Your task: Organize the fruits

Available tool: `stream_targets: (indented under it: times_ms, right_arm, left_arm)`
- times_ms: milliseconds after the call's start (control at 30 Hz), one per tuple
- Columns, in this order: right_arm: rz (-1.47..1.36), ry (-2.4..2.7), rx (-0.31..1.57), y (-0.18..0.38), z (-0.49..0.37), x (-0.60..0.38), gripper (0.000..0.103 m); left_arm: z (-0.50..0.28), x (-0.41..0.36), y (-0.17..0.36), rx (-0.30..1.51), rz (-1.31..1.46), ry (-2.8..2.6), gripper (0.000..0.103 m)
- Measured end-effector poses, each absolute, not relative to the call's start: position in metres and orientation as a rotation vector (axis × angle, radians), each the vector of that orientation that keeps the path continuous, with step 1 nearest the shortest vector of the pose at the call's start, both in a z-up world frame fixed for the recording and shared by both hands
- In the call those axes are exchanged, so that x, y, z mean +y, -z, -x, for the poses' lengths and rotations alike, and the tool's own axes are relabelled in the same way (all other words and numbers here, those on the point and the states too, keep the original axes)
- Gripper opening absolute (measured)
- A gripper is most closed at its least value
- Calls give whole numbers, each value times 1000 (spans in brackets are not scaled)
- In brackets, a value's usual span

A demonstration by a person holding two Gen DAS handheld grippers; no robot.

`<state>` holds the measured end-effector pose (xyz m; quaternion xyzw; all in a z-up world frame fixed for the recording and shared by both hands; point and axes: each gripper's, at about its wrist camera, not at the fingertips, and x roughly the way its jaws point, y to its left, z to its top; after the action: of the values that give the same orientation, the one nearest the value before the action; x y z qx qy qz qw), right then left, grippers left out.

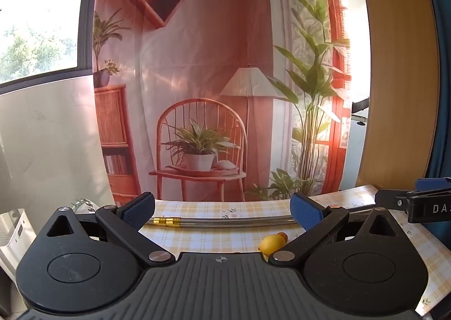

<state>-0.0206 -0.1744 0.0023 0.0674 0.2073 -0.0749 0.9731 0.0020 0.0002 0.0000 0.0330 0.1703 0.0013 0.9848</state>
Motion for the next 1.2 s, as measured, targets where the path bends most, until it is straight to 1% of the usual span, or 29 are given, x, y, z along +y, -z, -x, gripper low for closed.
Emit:
stream_targets:
  times_ms: [367,433,1200]
  right_arm:
    - [-120,179,427,5,18,-161,103]
    - [-125,179,429,3,18,-165,103]
    - [-128,182,434,4,19,-172,103]
  left_arm:
    - [-5,4,-8,330,-78,-3,103]
    - [3,-2,0,323,-81,-6,103]
    - [5,-3,1,319,-93,-4,103]
